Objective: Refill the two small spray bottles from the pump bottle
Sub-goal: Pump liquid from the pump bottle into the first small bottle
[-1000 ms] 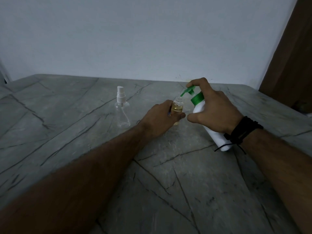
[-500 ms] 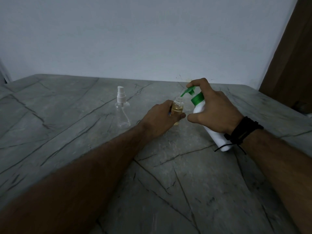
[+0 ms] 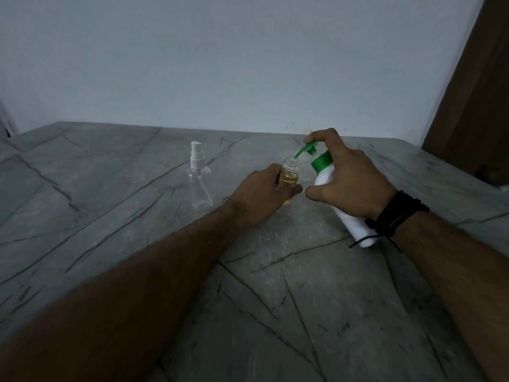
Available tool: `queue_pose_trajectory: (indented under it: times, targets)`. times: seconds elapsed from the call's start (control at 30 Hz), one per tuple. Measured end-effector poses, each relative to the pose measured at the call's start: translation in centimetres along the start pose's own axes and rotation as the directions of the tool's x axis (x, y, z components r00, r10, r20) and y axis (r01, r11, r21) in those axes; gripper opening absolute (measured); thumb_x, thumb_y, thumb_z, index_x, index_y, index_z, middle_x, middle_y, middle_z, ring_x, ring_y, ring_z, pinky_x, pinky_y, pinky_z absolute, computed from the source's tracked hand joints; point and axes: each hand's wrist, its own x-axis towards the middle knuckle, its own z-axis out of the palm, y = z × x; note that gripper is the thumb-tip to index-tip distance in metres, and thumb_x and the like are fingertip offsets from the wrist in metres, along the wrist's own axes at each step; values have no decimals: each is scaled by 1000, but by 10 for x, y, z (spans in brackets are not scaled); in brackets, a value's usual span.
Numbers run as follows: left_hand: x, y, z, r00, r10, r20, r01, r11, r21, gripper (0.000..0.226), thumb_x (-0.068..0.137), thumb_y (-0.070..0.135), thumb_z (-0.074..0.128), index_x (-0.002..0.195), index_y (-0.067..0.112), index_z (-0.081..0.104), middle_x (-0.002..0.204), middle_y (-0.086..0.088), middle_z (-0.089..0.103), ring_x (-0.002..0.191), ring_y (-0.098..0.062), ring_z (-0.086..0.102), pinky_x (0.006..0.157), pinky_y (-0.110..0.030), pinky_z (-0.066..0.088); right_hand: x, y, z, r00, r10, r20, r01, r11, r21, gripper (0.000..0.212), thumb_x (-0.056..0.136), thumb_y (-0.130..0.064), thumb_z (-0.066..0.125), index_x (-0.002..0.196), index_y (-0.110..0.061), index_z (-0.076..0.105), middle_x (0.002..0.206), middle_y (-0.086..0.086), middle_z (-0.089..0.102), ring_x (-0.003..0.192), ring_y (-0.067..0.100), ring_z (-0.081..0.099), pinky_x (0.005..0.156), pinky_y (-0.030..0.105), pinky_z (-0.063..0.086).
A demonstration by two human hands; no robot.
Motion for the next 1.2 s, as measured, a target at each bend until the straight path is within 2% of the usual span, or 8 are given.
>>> queue_pose_trajectory:
  times: [0.23, 0.5, 0.7, 0.93, 1.2]
  targets:
    - [1, -1, 0, 1000, -7, 2, 7, 1000, 7, 50, 90, 48, 60, 130, 19, 51, 123, 1, 62, 107, -14, 58, 89, -30, 47, 1, 0, 0, 1000, -1, 6, 1, 1000, 17, 73, 64, -19, 79, 127, -30, 44, 70, -18, 54, 60, -9, 56, 51, 5, 36]
    - [1, 1, 1, 1000, -26, 2, 26, 1000, 15, 50, 91, 48, 59, 132, 20, 50, 126, 1, 61, 106, -12, 56, 83, -23, 40, 0, 1, -1, 1000, 2, -2, -2, 1000, 19, 77, 65, -20, 79, 131, -33, 42, 69, -17, 54, 59, -8, 55, 51, 6, 35]
    - [-1, 3, 0, 1000, -23, 3, 23, 1000, 2, 51, 91, 45, 59, 133, 18, 49, 127, 0, 60, 109, -14, 56, 86, -25, 44, 1, 0, 0, 1000, -7, 8, 7, 1000, 22, 72, 65, -19, 79, 127, -28, 44, 69, -18, 51, 59, -10, 55, 50, 5, 35]
    - [0, 1, 0, 1000, -19, 7, 19, 1000, 2, 50, 91, 46, 59, 132, 19, 50, 126, 1, 61, 106, -11, 55, 84, -23, 40, 0, 0, -1, 1000, 2, -2, -2, 1000, 29, 76, 64, -25, 78, 130, -34, 42, 72, -17, 57, 61, -6, 56, 51, 6, 35]
    - [0, -1, 0, 1000, -18, -7, 17, 999, -29, 51, 90, 47, 61, 131, 18, 52, 124, 1, 62, 107, -14, 58, 92, -33, 48, 2, -3, 0, 1000, 8, 0, -8, 1000, 19, 74, 65, -20, 79, 129, -31, 44, 64, -17, 51, 58, -9, 55, 51, 6, 35]
